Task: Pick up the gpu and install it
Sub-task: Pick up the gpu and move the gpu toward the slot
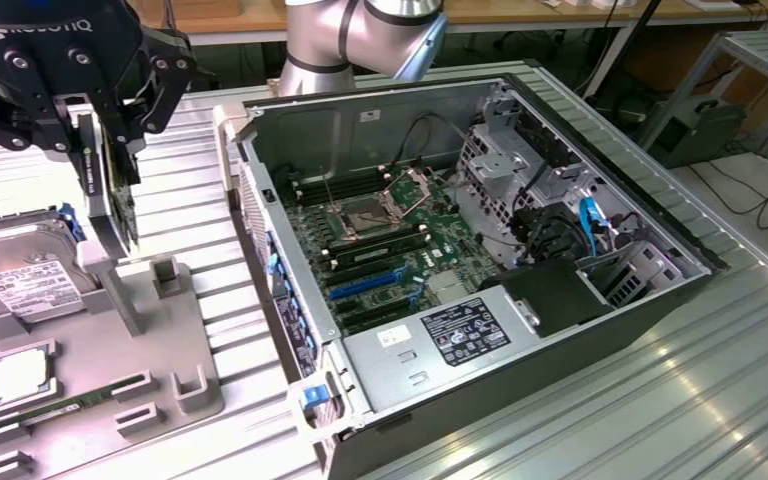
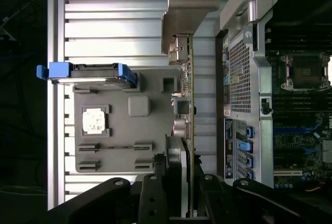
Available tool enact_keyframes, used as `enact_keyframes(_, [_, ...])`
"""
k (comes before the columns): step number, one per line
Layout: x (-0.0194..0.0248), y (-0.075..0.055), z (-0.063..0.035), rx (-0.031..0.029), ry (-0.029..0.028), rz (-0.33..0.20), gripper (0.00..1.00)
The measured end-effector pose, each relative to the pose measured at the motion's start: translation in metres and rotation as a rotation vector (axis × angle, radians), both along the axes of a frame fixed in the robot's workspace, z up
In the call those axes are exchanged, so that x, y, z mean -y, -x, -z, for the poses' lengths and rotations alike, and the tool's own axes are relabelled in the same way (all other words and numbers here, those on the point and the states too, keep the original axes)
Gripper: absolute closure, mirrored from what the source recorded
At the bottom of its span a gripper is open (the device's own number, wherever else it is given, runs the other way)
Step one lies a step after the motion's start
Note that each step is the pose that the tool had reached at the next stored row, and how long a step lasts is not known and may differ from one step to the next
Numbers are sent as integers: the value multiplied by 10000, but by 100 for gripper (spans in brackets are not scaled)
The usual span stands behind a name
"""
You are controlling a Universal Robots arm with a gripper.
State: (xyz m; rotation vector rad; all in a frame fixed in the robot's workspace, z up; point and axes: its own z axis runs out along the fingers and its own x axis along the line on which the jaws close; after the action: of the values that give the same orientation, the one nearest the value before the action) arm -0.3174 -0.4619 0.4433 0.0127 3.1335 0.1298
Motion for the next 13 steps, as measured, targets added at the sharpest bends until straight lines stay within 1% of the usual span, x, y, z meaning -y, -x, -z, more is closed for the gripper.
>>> enact_keyframes(3, [0,-28,0,0,0,0,72])
enact_keyframes(6, [0,-88,0,-1,0,1,72])
enact_keyframes(13, [0,-291,0,-2,-1,0,72])
